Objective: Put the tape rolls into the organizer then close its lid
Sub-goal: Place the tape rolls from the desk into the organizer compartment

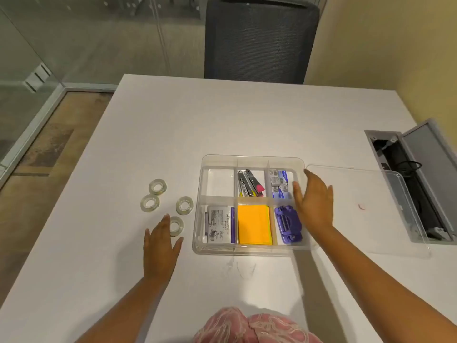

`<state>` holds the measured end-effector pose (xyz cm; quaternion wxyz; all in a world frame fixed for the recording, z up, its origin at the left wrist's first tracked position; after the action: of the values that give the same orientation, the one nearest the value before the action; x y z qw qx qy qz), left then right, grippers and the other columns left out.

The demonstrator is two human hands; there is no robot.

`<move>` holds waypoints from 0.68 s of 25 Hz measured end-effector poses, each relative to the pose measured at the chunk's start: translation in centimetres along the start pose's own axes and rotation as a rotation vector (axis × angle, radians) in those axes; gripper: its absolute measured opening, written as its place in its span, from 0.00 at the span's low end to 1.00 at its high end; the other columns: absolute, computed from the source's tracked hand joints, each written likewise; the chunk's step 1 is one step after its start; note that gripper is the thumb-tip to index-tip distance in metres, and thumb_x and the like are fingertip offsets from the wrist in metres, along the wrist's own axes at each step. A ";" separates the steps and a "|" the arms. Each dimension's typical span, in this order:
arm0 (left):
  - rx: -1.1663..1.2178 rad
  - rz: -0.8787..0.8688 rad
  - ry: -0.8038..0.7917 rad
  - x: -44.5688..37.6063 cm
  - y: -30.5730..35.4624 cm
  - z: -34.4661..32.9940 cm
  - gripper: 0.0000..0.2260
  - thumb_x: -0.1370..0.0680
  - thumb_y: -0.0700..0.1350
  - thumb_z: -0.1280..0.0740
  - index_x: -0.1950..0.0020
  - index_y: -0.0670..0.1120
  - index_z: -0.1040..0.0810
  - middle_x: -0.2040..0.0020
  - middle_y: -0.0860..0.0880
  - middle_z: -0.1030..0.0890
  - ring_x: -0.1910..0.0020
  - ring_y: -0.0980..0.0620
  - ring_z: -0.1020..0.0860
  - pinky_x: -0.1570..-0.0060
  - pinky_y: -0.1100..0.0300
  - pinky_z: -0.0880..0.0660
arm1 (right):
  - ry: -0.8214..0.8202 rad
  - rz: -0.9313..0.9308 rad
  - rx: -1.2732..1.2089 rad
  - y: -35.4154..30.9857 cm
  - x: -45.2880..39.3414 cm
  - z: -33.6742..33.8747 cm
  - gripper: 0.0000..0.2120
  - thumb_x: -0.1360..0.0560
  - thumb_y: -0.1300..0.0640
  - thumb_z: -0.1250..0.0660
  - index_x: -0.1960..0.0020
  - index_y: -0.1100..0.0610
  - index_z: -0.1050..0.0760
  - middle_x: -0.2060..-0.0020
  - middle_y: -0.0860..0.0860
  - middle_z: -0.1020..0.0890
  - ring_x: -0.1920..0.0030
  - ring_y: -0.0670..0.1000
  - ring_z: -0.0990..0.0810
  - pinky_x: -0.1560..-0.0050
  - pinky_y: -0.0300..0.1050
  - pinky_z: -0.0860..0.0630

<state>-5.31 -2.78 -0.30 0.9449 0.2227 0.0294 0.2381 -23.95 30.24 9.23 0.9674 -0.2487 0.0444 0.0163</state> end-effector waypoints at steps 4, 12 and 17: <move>0.045 0.086 0.019 -1.3 0.0 0.3 0.28 0.28 0.42 0.30 0.31 0.39 0.35 0.37 0.40 0.24 0.37 0.40 0.27 0.28 0.45 0.44 | -0.109 0.153 -0.052 -4.4 1.1 -2.7 0.20 0.22 0.49 0.42 0.32 0.54 0.36 0.34 0.54 0.27 0.33 0.55 0.30 0.26 0.59 0.49; 0.050 -0.004 0.181 -2.1 1.6 2.8 0.29 0.30 0.44 0.28 0.33 0.40 0.33 0.38 0.40 0.23 0.39 0.38 0.26 0.32 0.43 0.38 | -0.098 0.118 0.053 -0.5 1.5 -2.0 0.19 0.22 0.50 0.42 0.33 0.56 0.35 0.35 0.56 0.26 0.34 0.57 0.30 0.27 0.61 0.48; 0.130 -0.113 0.240 -6.0 6.4 4.6 0.30 0.31 0.47 0.27 0.32 0.43 0.34 0.41 0.42 0.22 0.41 0.39 0.27 0.36 0.43 0.35 | -0.010 -0.017 0.039 3.4 0.8 0.3 0.19 0.21 0.51 0.44 0.33 0.58 0.35 0.34 0.57 0.27 0.33 0.59 0.31 0.27 0.62 0.48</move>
<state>-12.67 -2.39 6.31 0.9300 0.2516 0.1700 0.2071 -23.35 33.37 7.76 0.9724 -0.2300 0.0380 0.0085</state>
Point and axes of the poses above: each hand's wrist, its own x-axis away from the middle knuckle, its own z-axis out of the back of the hand, y = z × x, the point moved 6 cm from there along -x, towards the middle knuckle
